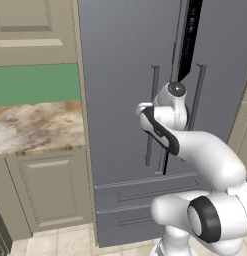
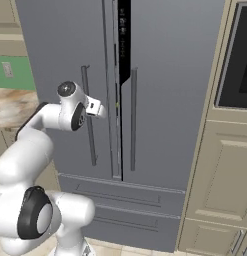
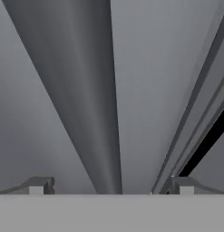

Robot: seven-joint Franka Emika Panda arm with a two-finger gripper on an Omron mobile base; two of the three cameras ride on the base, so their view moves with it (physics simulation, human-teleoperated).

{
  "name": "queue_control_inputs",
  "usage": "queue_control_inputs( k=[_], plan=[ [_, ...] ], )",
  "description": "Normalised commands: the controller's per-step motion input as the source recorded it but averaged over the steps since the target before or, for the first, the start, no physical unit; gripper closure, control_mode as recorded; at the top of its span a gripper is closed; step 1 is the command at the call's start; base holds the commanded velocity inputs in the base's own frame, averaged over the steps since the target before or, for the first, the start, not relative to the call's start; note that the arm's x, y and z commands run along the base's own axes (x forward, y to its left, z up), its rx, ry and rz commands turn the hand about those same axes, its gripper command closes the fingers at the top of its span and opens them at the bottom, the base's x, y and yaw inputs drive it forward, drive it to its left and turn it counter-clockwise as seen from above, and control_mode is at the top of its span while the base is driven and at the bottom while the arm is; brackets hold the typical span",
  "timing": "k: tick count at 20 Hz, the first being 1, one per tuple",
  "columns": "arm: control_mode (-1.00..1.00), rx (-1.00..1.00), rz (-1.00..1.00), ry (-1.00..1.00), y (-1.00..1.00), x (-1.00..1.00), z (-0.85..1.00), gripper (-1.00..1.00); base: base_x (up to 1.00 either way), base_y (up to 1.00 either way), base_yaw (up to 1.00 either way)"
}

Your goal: Take the lemon wedge from the fridge and place it on the plate with fish on the dining counter.

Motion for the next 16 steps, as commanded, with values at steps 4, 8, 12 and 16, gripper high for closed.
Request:
queue_control_inputs(
  k=[4, 8, 12, 16],
  plan=[
    [-1.0, 0.0, 0.0, -0.08, 0.0, 0.38, -0.16, -1.0, 0.0, 0.0, 0.0],
    [-1.0, 0.0, 0.0, -0.06, 0.0, 0.61, -0.18, -1.0, 0.0, 0.0, 0.0],
    [-1.0, 0.0, 0.0, -0.03, 0.0, 0.39, -0.11, 1.0, 0.0, 0.0, 0.0],
    [-1.0, 0.0, 0.0, 0.0, 0.0, 0.0, 0.0, 1.0, 0.0, 0.0, 0.0]
  ],
)
